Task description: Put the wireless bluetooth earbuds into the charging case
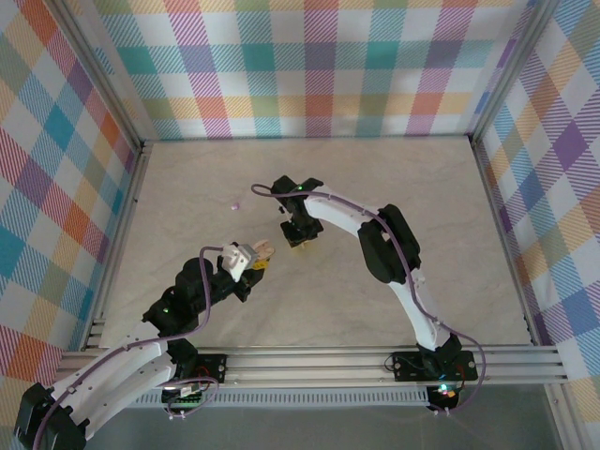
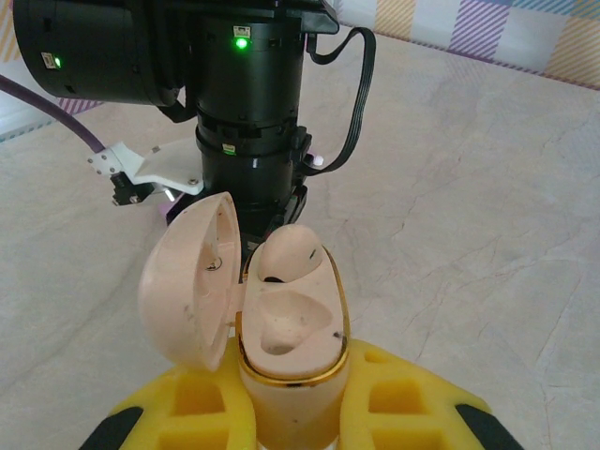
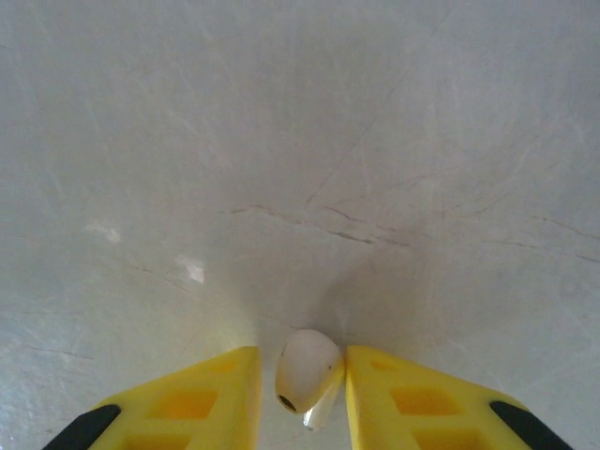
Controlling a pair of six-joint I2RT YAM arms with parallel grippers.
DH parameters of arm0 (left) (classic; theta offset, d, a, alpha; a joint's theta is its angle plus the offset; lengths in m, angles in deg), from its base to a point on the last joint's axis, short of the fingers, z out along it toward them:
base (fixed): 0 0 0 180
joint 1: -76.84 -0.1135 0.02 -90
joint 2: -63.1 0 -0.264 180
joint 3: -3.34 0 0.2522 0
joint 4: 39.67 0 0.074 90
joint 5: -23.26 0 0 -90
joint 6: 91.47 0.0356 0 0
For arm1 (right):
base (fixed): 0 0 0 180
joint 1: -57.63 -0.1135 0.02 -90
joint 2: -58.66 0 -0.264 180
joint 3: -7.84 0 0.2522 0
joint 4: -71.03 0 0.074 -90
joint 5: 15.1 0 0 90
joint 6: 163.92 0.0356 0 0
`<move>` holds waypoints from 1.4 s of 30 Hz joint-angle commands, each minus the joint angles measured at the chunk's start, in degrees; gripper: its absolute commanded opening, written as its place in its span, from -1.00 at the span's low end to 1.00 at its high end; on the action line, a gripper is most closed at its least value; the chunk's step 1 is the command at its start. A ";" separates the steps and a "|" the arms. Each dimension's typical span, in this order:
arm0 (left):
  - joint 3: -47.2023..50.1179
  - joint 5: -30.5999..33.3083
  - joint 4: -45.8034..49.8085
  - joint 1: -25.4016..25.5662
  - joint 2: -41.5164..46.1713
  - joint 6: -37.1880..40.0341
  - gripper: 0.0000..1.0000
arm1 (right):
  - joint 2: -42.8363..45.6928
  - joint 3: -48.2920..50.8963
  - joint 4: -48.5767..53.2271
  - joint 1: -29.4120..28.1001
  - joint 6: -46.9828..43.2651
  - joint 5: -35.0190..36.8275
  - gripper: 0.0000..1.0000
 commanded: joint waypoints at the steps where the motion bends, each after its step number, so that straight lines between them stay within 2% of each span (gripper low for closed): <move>1: 0.23 -0.13 0.15 -0.31 0.92 0.23 -1.00 | -1.26 -2.18 1.86 -0.11 0.44 -0.63 -0.36; 12: 0.19 -0.07 0.02 -0.32 0.88 0.33 -1.00 | -0.81 -4.20 4.93 -0.24 -0.26 1.93 -0.37; 42: 0.63 -0.07 0.42 -0.30 1.75 0.16 -1.00 | -3.79 -7.14 7.77 -0.97 -0.04 0.70 -0.56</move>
